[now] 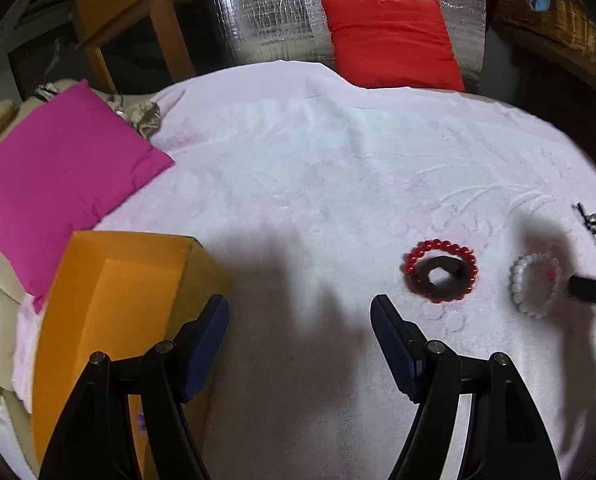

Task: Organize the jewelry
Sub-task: 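Grasp the black hair tie with the left tool while the right tool grasps the white pearl bracelet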

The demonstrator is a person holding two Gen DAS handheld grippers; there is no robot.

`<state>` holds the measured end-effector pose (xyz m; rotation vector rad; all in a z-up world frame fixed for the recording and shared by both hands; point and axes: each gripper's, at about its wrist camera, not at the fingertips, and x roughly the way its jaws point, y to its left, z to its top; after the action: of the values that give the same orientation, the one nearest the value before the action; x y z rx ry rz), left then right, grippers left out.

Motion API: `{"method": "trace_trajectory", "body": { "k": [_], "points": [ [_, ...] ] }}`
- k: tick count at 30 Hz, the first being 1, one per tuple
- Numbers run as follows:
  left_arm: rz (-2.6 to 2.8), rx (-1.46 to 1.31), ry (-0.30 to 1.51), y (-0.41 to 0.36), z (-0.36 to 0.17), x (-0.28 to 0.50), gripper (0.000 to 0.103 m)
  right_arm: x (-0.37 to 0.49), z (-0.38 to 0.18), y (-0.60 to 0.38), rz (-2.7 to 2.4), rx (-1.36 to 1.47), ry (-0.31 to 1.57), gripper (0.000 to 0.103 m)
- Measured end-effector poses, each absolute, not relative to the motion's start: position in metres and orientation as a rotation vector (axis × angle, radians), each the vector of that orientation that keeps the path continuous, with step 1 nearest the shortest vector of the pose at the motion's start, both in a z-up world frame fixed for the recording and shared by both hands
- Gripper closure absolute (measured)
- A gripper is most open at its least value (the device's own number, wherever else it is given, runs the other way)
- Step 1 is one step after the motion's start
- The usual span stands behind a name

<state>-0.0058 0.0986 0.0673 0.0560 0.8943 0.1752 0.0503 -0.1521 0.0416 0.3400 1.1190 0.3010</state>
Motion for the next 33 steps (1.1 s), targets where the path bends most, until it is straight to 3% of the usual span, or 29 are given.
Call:
{"method": "trace_trajectory", "body": {
  "k": [8,13,14,17,19,23,27,33],
  "points": [
    [-0.019,-0.006,0.872,0.079,0.065,0.004,0.029,0.061,0.027,-0.145,0.247,0.429,1.136,0.055],
    [-0.136,-0.028,0.886,0.061,0.055,0.017,0.03,0.066,0.024,-0.137,0.21,0.374,1.111,0.084],
    [-0.156,-0.031,0.89,0.059,0.052,0.02,0.03,0.066,0.024,-0.137,0.206,0.371,1.107,0.086],
    [-0.229,-0.047,0.911,0.051,0.044,0.028,0.046,0.064,0.026,-0.143,0.211,0.37,1.087,0.092],
    [-0.265,-0.05,0.929,0.045,0.038,0.033,0.059,0.06,0.029,-0.148,0.222,0.371,1.076,0.092],
    [-0.298,-0.051,0.927,0.038,0.036,0.036,0.072,0.054,0.033,-0.155,0.241,0.371,1.073,0.092],
    [-0.338,-0.05,0.969,0.032,0.03,0.035,0.095,0.047,0.033,-0.158,0.254,0.364,1.077,0.092],
    [-0.389,-0.062,0.956,0.03,0.039,0.022,0.096,0.037,0.039,-0.17,0.257,0.375,1.065,0.092]
  ]
}}
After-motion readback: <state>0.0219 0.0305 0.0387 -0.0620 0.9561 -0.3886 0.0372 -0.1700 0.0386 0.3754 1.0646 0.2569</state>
